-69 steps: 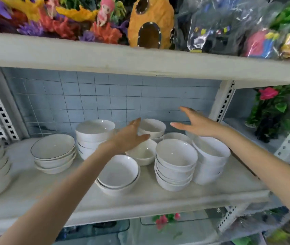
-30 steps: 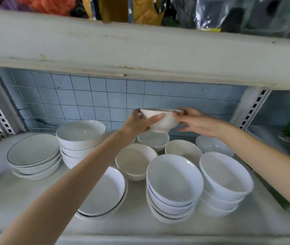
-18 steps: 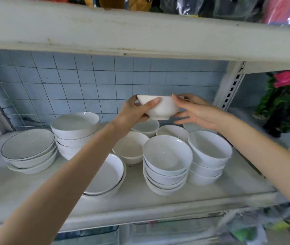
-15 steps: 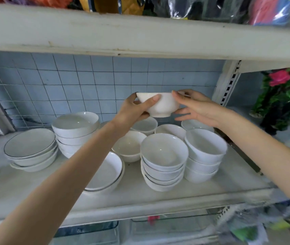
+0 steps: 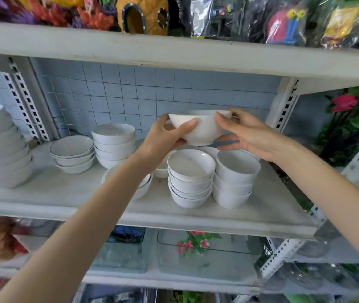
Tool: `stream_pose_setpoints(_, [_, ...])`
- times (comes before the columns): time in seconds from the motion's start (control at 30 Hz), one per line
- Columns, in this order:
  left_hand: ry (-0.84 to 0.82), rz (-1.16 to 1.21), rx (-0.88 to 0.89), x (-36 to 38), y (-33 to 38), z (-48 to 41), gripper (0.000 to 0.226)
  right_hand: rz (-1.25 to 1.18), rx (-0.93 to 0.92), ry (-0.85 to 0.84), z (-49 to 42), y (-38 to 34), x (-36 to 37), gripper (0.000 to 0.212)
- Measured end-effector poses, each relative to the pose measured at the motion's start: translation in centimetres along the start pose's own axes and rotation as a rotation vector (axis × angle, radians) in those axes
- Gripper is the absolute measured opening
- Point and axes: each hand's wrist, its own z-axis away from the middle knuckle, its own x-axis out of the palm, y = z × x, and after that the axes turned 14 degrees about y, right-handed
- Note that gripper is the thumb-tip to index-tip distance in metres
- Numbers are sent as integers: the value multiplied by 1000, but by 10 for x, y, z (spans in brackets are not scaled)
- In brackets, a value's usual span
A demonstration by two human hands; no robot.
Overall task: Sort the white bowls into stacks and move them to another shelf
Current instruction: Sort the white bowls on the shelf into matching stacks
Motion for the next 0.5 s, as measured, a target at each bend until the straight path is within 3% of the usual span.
stream_pose_setpoints(0.17, [81, 0, 23, -26, 1, 24, 89, -26, -33, -39, 11, 1, 23, 72])
stream_pose_setpoints(0.3, [96, 13, 41, -51, 4, 37, 93, -59, -58, -85, 18, 0, 45, 70])
stream_pose_setpoints(0.5, [125, -57, 101, -101, 16, 47, 94, -48, -103, -89, 22, -9, 95, 106])
